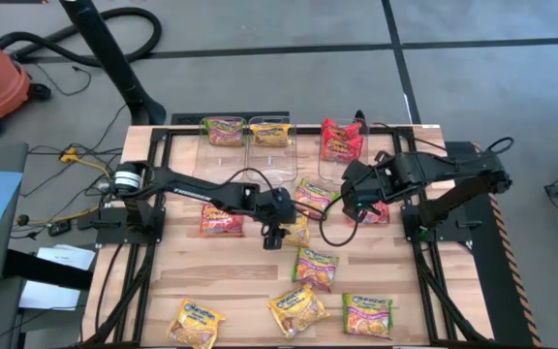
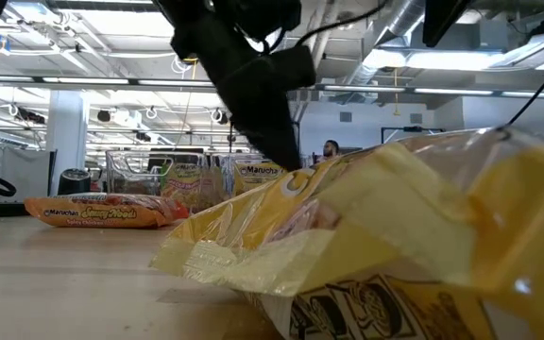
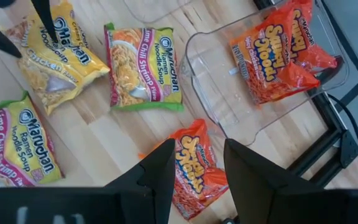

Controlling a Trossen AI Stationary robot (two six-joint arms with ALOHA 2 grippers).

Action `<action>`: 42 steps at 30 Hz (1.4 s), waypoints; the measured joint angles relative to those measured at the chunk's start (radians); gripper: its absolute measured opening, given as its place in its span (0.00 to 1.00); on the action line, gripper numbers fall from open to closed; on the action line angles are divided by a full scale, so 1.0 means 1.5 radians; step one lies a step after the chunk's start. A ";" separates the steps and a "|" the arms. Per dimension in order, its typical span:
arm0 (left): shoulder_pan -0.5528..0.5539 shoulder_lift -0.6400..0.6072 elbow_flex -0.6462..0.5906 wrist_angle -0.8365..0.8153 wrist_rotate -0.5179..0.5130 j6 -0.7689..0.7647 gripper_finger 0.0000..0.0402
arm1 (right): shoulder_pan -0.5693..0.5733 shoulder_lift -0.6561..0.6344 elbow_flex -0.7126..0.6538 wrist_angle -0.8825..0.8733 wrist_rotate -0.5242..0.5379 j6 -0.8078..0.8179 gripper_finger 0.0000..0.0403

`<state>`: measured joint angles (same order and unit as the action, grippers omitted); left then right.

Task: Sort Maruchan noodles
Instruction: Put the yellow noodle pack into the middle transparent bin

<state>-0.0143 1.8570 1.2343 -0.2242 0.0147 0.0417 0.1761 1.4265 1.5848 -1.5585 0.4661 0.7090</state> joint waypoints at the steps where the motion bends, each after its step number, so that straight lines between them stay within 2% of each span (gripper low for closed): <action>1: 0.000 0.005 -0.001 -0.004 0.000 -0.008 0.50 | 0.000 0.000 0.000 0.001 0.000 0.000 0.40; 10: -0.007 0.063 0.003 0.008 -0.006 -0.061 0.50 | -0.001 0.000 0.001 0.005 0.001 0.000 0.40; 17: -0.014 0.081 0.004 0.001 -0.051 -0.113 0.48 | -0.001 0.000 0.001 0.008 0.001 0.000 0.40; 21: -0.017 0.082 0.004 -0.003 -0.061 -0.119 0.38 | -0.001 0.000 0.001 0.011 0.002 0.000 0.40; 30: -0.027 0.083 0.003 -0.004 -0.059 -0.087 0.03 | -0.001 0.000 0.001 0.015 0.002 0.000 0.40; 42: -0.054 0.041 -0.003 -0.035 -0.108 -0.047 0.00 | -0.001 0.000 0.001 0.016 0.004 -0.001 0.40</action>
<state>-0.0947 1.9184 1.2299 -0.2771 -0.1473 -0.0293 0.1753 1.4267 1.5856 -1.5339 0.4721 0.7082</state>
